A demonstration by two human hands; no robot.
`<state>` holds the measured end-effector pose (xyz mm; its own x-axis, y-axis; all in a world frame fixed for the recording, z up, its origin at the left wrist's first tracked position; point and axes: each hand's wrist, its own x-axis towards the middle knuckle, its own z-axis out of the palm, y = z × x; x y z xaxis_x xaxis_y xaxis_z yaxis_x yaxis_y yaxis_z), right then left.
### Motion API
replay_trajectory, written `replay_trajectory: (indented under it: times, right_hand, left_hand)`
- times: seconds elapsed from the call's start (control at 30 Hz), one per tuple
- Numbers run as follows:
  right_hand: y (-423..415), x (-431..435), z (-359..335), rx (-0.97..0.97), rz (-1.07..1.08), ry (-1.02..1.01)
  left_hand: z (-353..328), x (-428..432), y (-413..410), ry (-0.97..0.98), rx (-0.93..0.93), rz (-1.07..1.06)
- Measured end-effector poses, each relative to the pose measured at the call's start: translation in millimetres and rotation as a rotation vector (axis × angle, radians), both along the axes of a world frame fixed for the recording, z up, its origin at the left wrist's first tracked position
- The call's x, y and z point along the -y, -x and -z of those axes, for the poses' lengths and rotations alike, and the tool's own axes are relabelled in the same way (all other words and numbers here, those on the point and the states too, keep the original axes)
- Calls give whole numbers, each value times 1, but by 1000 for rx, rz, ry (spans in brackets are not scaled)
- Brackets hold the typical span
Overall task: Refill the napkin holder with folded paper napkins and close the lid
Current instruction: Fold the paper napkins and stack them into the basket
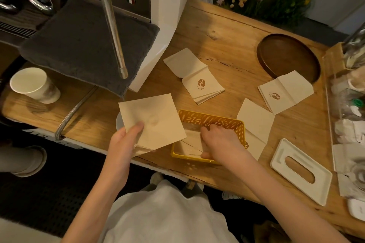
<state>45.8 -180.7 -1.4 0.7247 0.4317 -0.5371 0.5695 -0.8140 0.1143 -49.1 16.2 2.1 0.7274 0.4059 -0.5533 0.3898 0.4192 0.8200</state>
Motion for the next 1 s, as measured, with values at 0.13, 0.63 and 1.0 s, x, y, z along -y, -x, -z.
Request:
replay_trajectory:
  times: [0.13, 0.63, 1.0]
  right_hand:
    - [-5, 1, 2, -3, -75, 46]
    - [-7, 15, 6, -12, -22, -122]
    - [-11, 28, -3, -50, 114, -188]
  left_hand:
    - [-1, 0, 2, -4, -4, 8]
    - [-2, 16, 4, 59, -34, 166]
    - [-4, 8, -3, 21, -47, 134]
